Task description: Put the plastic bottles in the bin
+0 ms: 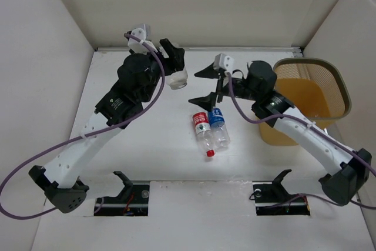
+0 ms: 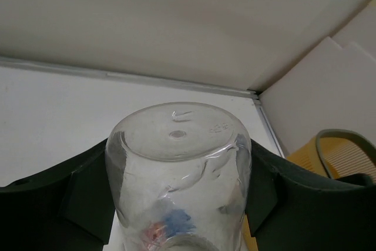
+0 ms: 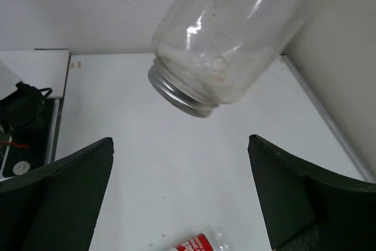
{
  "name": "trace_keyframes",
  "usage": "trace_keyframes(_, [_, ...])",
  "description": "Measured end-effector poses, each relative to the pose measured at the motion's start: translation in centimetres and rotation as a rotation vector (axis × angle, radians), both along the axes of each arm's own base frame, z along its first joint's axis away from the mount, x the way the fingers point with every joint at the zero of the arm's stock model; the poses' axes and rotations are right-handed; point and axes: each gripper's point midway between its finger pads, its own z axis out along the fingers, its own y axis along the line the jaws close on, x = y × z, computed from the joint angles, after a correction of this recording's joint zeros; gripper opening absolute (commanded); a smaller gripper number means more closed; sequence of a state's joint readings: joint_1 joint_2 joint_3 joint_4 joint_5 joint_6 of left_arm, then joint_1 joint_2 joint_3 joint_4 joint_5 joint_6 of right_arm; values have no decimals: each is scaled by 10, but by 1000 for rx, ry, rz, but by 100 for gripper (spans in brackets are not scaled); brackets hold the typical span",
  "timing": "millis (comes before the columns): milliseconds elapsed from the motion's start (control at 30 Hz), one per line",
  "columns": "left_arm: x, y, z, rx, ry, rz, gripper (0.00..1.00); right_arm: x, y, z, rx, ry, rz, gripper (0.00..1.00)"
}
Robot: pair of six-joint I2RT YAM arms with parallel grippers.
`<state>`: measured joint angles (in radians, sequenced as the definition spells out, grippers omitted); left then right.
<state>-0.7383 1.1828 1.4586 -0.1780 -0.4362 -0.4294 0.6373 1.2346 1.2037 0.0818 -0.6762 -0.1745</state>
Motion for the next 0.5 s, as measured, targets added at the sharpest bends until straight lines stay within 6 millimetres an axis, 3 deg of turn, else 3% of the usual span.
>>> trace_keyframes(133, [-2, -13, 15, -14, -66, -72, 0, -2, 24, -15, -18, 29, 33, 100])
trace_keyframes(233, [-4, -21, 14, -21, -95, -117, 0, 2, 25, 1, 34, -3, 15, 100])
trace_keyframes(367, [-8, -29, -5, -7, -92, -166, 0, 1, 26, 27, 117, -41, 14, 100])
trace_keyframes(500, [-12, -31, -11, -17, -114, -198, 0, 4, 29, 35, 158, -19, 9, 100])
